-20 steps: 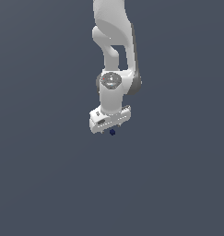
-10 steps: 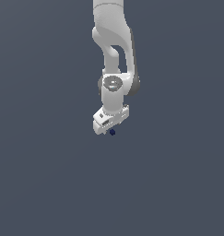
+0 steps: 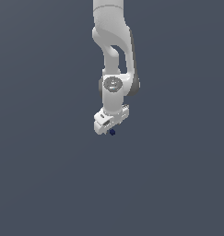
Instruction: Pick up the object and move it to a goal position.
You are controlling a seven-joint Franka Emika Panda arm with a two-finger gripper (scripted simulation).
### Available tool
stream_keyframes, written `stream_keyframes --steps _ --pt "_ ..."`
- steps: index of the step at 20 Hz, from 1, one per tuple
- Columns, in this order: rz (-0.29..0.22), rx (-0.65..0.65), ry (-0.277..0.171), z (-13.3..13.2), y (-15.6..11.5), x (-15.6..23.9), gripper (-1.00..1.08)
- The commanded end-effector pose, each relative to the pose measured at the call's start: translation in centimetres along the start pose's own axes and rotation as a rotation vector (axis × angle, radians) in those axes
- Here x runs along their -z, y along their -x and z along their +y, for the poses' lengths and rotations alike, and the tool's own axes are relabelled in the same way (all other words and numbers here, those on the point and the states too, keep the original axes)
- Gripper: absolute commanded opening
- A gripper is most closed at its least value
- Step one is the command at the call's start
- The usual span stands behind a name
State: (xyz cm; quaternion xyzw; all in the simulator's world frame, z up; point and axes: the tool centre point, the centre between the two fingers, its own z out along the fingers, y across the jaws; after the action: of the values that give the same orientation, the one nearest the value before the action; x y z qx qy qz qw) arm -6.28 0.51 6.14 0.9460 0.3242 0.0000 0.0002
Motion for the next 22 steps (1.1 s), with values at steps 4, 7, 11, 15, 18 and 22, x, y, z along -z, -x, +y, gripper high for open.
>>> stream_keyframes --steps 4,7,11,15,18,22 --pt "0.0 0.002 0.0 -0.1 0.1 -1.6 1.0" --pt "0.0 0.004 0.0 -0.1 0.1 -3.1 1.0" --pt "0.0 0.005 0.0 -0.1 0.1 -4.4 1.0" --pt "0.0 0.005 0.0 -0.1 0.1 -4.8 1.0" --pt "0.0 0.005 0.0 -0.1 0.1 -4.8 -1.0" --pt "0.0 0.005 0.0 -0.1 0.1 -4.8 -1.0"
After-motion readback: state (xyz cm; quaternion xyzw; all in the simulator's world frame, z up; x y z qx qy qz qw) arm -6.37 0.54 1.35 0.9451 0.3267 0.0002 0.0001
